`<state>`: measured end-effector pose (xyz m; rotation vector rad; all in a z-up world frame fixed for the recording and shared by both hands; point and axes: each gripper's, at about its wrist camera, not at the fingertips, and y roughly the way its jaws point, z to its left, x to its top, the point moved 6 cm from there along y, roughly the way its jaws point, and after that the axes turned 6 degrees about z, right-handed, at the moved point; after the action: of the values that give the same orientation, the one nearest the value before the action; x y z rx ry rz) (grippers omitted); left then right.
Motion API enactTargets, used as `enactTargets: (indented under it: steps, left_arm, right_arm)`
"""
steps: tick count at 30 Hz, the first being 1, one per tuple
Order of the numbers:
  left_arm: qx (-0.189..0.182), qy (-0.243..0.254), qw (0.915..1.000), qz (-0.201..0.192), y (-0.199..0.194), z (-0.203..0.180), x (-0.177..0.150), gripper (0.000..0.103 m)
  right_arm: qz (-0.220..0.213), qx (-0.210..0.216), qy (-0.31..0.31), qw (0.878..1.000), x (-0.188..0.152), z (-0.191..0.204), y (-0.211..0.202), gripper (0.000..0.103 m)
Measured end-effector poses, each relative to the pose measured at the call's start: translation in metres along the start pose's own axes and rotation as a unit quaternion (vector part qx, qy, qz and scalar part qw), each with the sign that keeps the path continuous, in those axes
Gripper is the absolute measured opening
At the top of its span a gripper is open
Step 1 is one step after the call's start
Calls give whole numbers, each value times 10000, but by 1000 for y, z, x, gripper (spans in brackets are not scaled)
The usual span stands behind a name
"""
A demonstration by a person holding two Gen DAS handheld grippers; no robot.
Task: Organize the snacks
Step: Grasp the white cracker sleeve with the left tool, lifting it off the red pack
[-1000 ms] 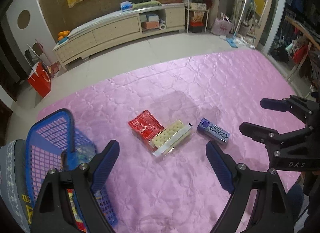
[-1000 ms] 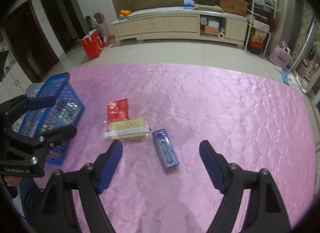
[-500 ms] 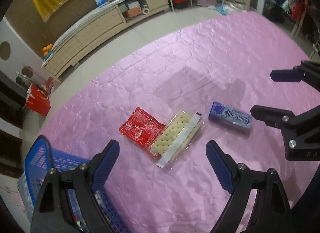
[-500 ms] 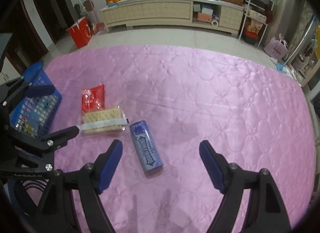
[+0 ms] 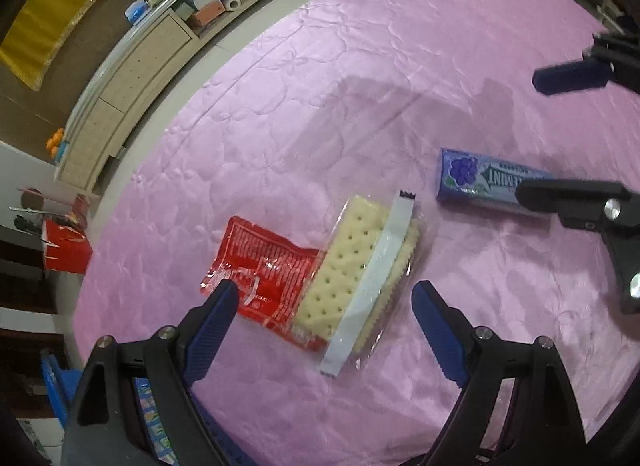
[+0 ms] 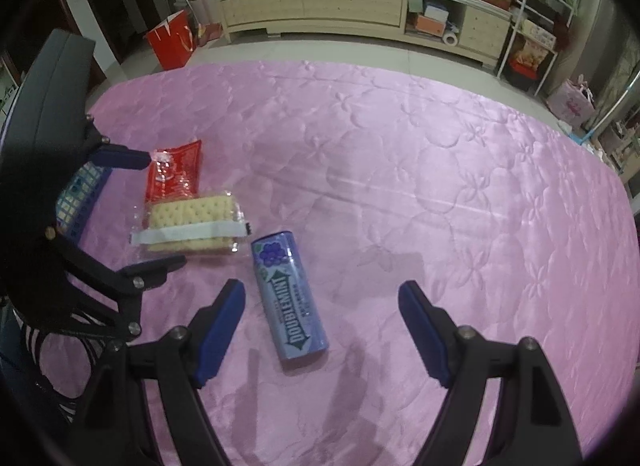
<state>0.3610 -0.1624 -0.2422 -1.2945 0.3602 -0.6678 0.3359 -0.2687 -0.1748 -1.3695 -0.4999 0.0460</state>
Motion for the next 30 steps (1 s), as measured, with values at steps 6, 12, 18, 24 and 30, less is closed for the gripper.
enactTargets:
  steps: [6,12,18,24,30]
  left_arm:
    - [-187,-27,9998,-4,8,2,7,87]
    - [-406,64,9992,-11,17,-1,12,83]
    - [-673,151,9975,157,25,-15,9,57]
    - [-585,28,9983,20,15,-19,4,49]
    - [-406,-359,9982,-258,-14,-5,-9,48]
  right_arm:
    - [115,-23,-154,9998,1,7,10,83]
    - [144,4,-129,9998,0,6,12,83]
    - [107,83,74,9999,-3,-6,7,83]
    - [57,143,173,9997,-4,-6,0,83]
    - [-7,209,120,9997,3,4,-11,83]
